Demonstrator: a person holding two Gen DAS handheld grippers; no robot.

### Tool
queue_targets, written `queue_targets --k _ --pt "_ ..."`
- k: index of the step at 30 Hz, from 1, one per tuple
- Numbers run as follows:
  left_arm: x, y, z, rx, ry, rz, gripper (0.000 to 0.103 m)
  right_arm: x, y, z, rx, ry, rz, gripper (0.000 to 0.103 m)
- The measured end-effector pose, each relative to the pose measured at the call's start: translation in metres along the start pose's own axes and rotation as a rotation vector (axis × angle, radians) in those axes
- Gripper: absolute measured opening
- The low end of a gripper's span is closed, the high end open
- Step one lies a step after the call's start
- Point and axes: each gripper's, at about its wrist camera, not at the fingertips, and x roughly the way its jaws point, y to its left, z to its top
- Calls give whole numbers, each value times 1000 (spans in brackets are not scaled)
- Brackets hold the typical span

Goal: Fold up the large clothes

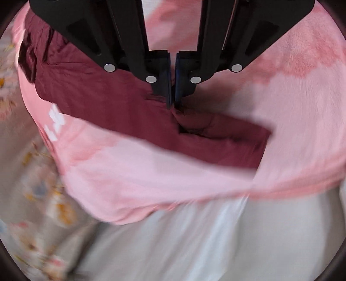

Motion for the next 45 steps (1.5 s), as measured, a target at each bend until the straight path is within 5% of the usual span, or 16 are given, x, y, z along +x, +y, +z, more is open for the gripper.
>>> queue_targets --k 4,9,13,18,19,20,22,28,34,43,44,45 --pt "-50 -83 4 170 -98 -121 0 -4 -1 -1 10 -19 5 47" --pt "-124 -219 -37 424 -157 -352 0 -18 -10 -2 46 -58 36 48" --pt "-147 -303 -97 557 -84 -508 0 -26 -22 -4 65 -62 49 48" --pt "-129 -363 -192 668 74 -576 6 -36 -44 -5 80 -71 32 58" --pt "-119 -369 -208 687 114 -576 15 -38 -50 -5 93 -75 30 59" --pt "-112 -369 -220 698 137 -569 31 -39 -56 -6 104 -75 26 60" --pt "-102 -361 -240 700 171 -566 46 -40 -67 -10 124 -69 16 61" --pt "-101 -302 -201 567 170 -621 68 -43 -87 4 187 -69 53 61" --pt "-54 -239 -123 331 164 -501 68 -25 -85 66 170 -89 128 61" --pt "20 -203 -97 82 331 -512 67 62 -108 112 353 36 107 61" --pt "26 -206 -97 68 345 -516 66 69 -109 113 358 48 111 52" --pt "29 -207 -96 60 354 -515 65 73 -107 114 351 51 117 29"
